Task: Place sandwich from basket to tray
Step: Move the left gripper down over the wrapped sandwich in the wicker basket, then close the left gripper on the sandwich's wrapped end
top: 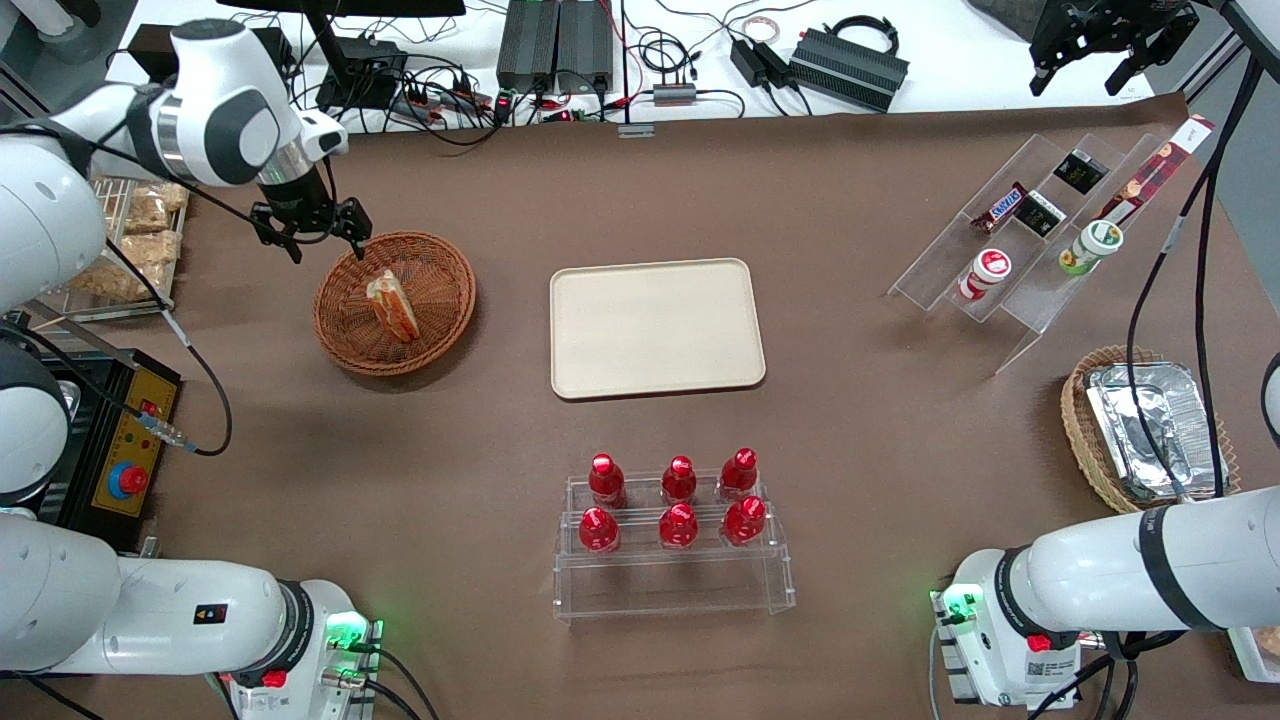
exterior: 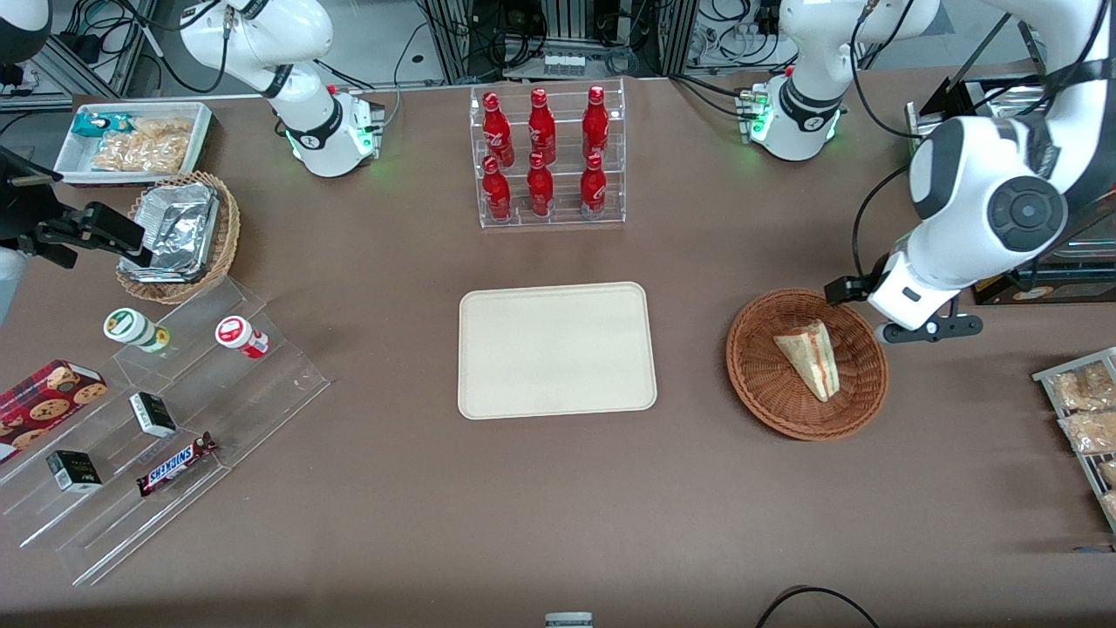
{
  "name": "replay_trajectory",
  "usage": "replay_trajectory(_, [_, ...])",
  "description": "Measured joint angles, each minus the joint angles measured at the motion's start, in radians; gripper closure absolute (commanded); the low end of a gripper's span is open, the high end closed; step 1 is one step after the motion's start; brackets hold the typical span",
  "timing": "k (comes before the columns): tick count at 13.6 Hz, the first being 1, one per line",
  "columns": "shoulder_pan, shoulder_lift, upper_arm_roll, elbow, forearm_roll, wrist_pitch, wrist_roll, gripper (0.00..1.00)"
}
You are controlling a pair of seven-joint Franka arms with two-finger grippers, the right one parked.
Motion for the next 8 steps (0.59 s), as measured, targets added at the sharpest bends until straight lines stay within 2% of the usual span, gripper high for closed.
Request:
replay_trajectory(3, [0.000,0.005,0.000,-0.102,0.000,0.167,-0.141,0.00])
replay_trajectory(8, [-0.041,0.066,-0.003,-0.126,0.000,0.281,-0.602,0.00])
